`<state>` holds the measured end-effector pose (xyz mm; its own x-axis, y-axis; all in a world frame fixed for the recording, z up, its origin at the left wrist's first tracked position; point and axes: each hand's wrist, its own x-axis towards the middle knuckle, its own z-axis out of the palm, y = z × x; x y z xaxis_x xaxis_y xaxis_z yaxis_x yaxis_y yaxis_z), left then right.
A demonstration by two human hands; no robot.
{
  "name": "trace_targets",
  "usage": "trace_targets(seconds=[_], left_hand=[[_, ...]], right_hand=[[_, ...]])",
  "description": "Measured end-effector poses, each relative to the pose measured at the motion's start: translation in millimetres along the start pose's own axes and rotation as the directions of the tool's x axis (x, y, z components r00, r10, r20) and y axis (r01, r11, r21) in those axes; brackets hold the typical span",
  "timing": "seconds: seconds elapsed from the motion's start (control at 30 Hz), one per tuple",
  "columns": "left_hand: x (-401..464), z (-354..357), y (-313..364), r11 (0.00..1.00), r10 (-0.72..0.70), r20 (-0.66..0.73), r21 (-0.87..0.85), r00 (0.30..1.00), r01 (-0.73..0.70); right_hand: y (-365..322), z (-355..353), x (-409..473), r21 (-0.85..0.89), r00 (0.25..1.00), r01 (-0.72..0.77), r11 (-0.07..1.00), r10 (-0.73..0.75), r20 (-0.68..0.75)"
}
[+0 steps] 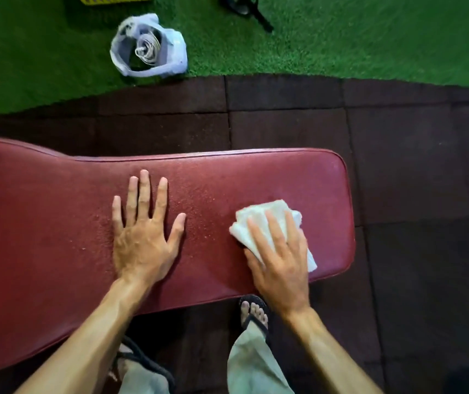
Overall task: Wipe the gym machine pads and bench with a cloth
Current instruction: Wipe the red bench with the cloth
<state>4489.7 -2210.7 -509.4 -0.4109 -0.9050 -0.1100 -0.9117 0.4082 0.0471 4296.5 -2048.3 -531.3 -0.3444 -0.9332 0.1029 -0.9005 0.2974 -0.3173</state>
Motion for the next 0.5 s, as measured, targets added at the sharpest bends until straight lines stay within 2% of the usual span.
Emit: trace_targets(seconds=[0.03,0.07,0.17,0.27,0.3,0.37,0.43,0.5], left_hand=[[0.9,-0.4,0.9,1.000,-0.005,0.005,0.005,1.000,0.005],[1.2,-0.8,2.0,1.000,-0.009,0.013,0.012,1.000,0.008],[1.5,-0.7,3.6,1.000,-0.012,0.029,0.026,1.000,0.012],[2.6,-0.7,4.0,0.999,-0.024,0.022,0.034,0.999,0.023],[2.5,-0.8,4.8,0.999,-0.024,0.017,0.032,1.000,0.024],[2.5,-0.5,5.9,0.999,-0.019,0.010,0.043,1.000,0.019],[2.8,-1.3,5.1,0.999,-0.023,0.007,0.040,1.000,0.022],[0.7,-1.1,5.1,0.999,-0.020,0.007,0.032,1.000,0.020]], right_hand=[[20.1,-3.8,-10.8,-0.047,0.999,-0.033,0.998,0.033,-0.002],[40.1,-7.6,-14.9,-0.076,0.992,-0.127,0.989,0.126,-0.016],[84.8,-14.2,22.8,-0.036,0.906,-0.419,0.907,0.416,-0.075],[78.2,-12.5,113.9,-0.044,0.831,-0.531,0.846,0.510,-0.224],[59.5,-8.3,134.0,-0.098,0.847,-0.515,0.852,0.487,-0.214],[6.8,3.6,136.1,-0.167,0.946,-0.323,0.931,0.319,-0.056],[-35.7,11.7,91.9,-0.057,0.992,-0.068,0.996,0.073,0.102],[-36.8,8.0,29.8,0.061,0.992,0.090,0.994,-0.095,0.088]])
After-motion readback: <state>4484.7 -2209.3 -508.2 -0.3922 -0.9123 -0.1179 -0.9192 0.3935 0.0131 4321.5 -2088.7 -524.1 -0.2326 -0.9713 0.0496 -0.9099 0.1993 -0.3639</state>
